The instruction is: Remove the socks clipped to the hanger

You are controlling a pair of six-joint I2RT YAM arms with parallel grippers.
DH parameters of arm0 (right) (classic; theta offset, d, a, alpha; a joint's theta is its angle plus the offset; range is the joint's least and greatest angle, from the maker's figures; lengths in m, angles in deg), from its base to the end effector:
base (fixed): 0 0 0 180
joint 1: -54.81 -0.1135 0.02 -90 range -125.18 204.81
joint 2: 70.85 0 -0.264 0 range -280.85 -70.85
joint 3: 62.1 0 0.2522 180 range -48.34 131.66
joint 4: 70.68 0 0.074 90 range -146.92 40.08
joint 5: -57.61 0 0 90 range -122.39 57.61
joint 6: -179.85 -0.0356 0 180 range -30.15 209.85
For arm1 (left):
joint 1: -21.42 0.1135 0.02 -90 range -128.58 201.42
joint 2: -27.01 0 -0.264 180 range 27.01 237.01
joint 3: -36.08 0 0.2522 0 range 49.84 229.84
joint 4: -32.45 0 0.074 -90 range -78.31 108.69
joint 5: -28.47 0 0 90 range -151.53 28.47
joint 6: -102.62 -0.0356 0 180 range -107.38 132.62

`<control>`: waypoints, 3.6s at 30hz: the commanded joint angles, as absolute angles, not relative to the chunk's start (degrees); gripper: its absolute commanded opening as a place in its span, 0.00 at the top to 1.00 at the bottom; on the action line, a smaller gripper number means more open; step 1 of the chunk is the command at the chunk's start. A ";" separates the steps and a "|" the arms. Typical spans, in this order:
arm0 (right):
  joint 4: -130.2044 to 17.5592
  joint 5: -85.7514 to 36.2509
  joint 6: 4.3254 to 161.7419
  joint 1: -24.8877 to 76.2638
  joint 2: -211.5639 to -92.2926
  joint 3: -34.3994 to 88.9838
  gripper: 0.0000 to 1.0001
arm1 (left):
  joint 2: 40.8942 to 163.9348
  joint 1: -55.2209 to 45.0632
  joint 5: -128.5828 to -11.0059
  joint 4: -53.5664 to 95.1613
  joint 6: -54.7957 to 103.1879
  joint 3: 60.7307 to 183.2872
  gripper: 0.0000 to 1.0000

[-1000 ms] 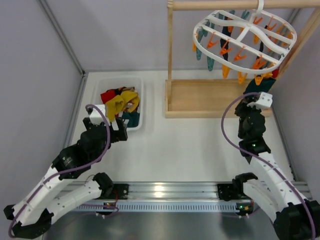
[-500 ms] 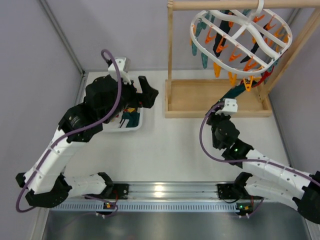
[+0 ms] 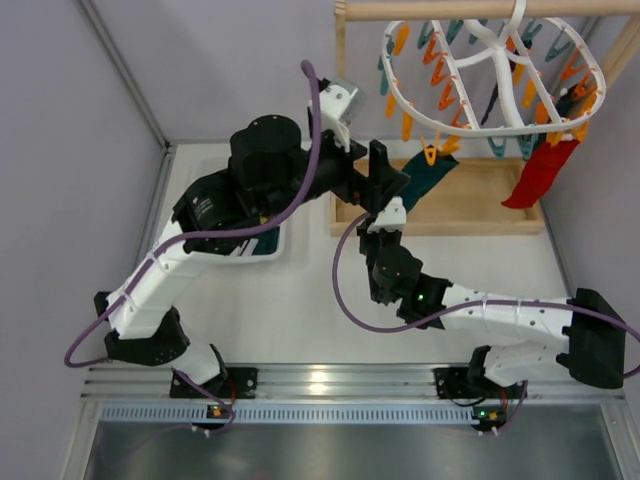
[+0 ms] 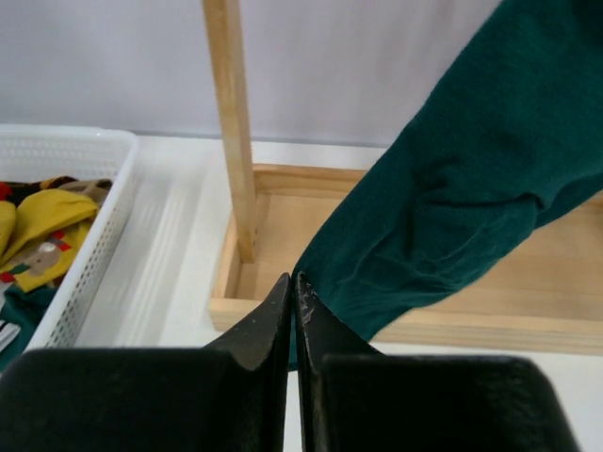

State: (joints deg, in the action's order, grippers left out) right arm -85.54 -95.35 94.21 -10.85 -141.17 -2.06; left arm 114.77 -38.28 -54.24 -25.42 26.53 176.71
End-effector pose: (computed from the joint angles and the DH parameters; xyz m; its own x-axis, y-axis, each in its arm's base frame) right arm 0.1398 0.2322 0.3243 0.0365 -0.0032 -0.9993 -0.0456 0.9989 -0.0049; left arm 0.1405 -0.2315 0.5688 -0.2332 -0.0735 -0.9696 0.7588 0.6098 -0.2287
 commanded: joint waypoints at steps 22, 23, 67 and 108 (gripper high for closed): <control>-81.30 -83.25 95.06 -15.59 -128.36 -8.97 0.61 | 127.92 -41.25 -35.10 -20.24 17.27 188.45 0.01; -77.96 -81.37 93.64 -13.15 -127.11 -8.79 0.54 | 127.21 -41.25 -33.60 -20.24 17.80 187.83 0.01; -73.61 -0.22 91.34 52.88 -131.41 -9.13 0.03 | 99.26 -40.89 -33.85 -20.15 23.95 148.63 0.01; -68.78 -11.12 85.01 50.77 -124.11 -8.79 0.06 | 97.85 -40.89 -33.41 -20.15 23.95 143.27 0.01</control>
